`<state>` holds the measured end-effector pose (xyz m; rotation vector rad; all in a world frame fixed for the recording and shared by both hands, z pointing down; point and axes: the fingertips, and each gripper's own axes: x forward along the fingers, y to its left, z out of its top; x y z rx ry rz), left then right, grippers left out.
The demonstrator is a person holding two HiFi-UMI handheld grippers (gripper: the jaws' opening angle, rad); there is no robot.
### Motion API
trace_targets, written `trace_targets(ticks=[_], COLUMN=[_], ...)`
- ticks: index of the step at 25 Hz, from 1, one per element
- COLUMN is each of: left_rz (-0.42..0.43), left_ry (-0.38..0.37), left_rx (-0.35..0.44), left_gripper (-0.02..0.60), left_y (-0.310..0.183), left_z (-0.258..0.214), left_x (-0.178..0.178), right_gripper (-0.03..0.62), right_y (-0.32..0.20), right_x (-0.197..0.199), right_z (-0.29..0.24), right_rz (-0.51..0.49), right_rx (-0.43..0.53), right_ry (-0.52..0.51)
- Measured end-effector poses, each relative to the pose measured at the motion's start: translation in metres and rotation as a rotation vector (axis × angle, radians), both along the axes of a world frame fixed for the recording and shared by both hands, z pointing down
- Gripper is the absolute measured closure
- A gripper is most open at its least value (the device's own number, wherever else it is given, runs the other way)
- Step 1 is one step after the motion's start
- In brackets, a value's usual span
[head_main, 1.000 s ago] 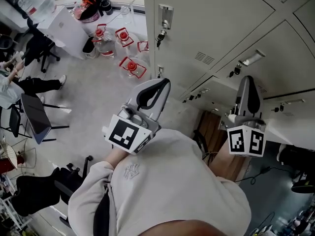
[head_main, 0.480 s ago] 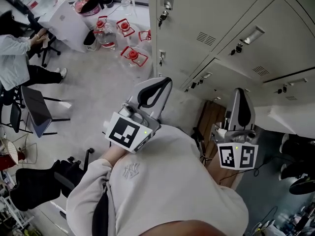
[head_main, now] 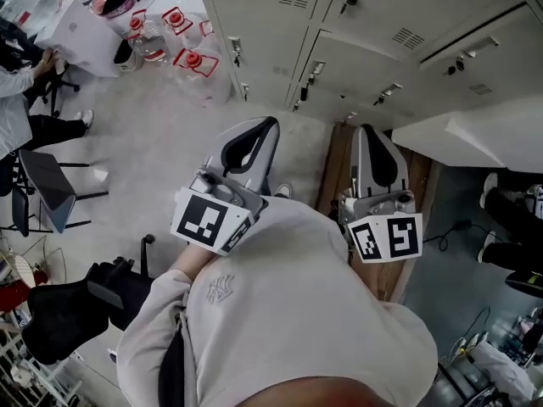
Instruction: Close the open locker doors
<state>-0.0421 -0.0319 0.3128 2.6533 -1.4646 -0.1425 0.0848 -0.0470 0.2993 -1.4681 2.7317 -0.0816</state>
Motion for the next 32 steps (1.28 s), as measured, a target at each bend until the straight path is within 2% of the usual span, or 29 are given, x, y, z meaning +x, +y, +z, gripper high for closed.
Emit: trace_targets(ticks=[7,15,22,32], left_rz=[-0.001,0.005,0.009,0.020], left_ry=[-0.005,-0.005,-0.013,-0.014], left_rx=[-0.009,-0.020,-0.021,-0.016], left_gripper=[0.580,0.580,0.580,0.580], left_y=[0.030,0.034,0.027,0.024], left_z=[0.009,0.008,0.005,0.005], left_x=[0.020,0.009,0.000,0.011], right_gripper=[0.582,0.582,0.582,0.582], right_y=[0.033,0.047,0.044,0.042], right_x=[0.012,-0.002,-0.015,-0.013], right_z=[0.021,0.041,0.036,0.035], right_rz=[-0.006,0.007,0.004,-0.015], right_rx=[-0.027,-0.088,-0.080,-0.063], right_ry=[-0.008,-0.036,-0.028,-0.014])
